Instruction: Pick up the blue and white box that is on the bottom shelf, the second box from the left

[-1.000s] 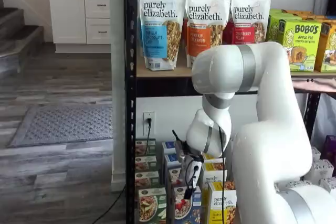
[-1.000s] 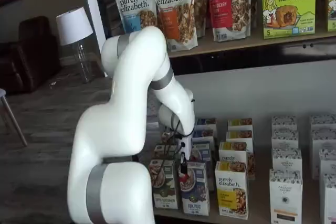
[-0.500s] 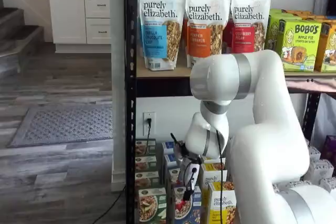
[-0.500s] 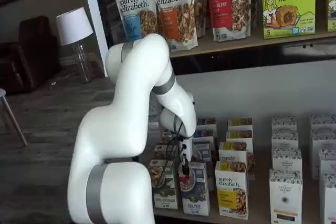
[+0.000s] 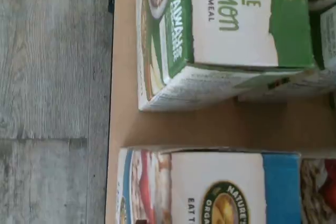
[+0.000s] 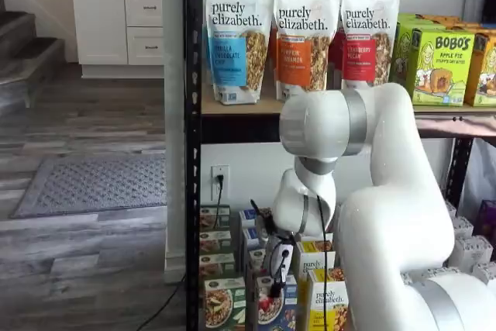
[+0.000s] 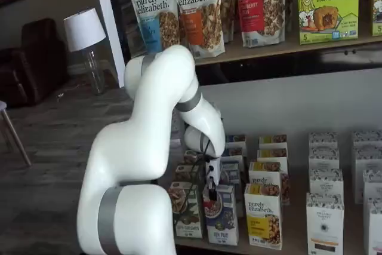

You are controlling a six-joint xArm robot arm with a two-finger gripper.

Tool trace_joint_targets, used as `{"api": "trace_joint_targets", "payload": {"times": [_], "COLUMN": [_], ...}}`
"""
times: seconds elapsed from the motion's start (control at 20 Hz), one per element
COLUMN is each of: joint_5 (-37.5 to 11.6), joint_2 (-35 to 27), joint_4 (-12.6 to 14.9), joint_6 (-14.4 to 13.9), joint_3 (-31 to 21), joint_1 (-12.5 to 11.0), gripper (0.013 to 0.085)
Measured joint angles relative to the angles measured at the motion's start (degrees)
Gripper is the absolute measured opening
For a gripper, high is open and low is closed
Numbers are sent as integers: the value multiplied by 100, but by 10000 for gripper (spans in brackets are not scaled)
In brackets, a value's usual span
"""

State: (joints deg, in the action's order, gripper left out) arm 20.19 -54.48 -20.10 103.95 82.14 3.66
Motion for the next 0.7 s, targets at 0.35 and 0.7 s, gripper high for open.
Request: {"api": "trace_joint_targets", "payload": {"times": [0.35, 0.7], "joint_5": [80, 374], "joint_2": [-175, -292], "joint_4": [600, 1177], "joint_6": [-470, -943], "joint_3": [155, 286], "joint_1": [-65, -109], "gripper": [850, 850]}}
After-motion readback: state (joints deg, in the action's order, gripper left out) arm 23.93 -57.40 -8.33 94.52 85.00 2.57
